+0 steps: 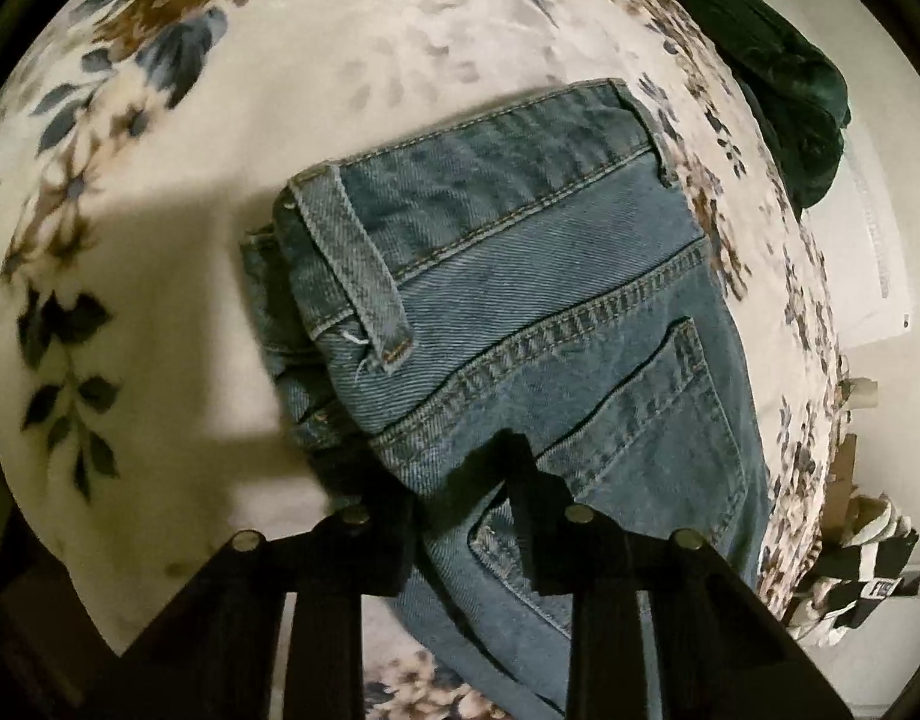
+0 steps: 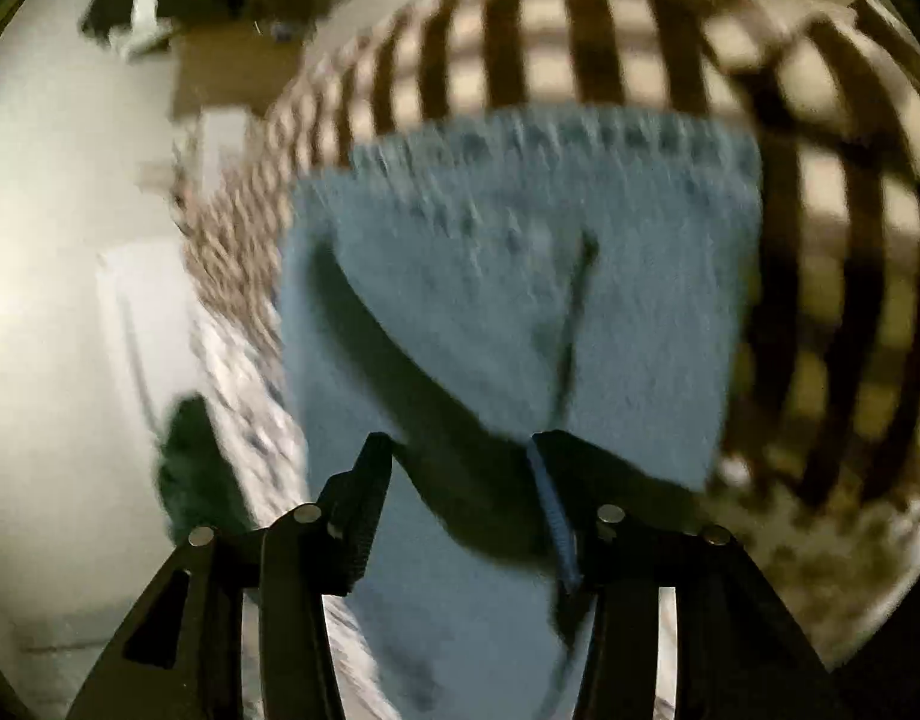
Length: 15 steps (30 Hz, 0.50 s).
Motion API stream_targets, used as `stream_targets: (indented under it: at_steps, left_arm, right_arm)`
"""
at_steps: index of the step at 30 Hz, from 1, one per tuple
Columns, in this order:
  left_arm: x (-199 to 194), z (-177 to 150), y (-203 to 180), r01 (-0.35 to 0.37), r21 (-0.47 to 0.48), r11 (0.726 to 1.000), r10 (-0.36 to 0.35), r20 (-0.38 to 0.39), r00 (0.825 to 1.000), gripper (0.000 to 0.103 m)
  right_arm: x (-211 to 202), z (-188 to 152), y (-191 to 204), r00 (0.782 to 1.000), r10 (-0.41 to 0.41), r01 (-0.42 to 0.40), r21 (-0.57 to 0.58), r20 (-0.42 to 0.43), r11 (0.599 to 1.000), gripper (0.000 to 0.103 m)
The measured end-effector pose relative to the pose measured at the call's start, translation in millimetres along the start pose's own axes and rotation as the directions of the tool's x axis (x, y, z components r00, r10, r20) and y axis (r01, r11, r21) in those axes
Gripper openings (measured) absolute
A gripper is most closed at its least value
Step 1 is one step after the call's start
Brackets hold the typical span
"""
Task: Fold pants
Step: 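Grasp the waistband with the left gripper while the right gripper grasps the leg hems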
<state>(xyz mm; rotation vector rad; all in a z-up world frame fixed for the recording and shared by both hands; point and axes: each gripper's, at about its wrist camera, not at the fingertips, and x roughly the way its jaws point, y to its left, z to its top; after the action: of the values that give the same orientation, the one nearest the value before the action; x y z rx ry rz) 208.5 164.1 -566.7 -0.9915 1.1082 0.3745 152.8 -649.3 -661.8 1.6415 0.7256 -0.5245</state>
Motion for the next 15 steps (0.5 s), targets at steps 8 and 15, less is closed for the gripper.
stream_targets:
  at_steps: [8, 15]
  left_arm:
    - [6, 1, -4, -0.015, 0.015, 1.000, 0.015, -0.019, 1.000, 0.036]
    - [13, 0, -21, -0.012, 0.081, 0.997, 0.016, -0.050, 0.999, 0.072]
  right_arm:
    - [-1, 32, 29, 0.952, -0.296, 0.307, -0.235, 0.084, 0.922, 0.049]
    - [13, 22, 29, 0.879, -0.457, 0.476, -0.311, 0.138, 0.822, 0.053]
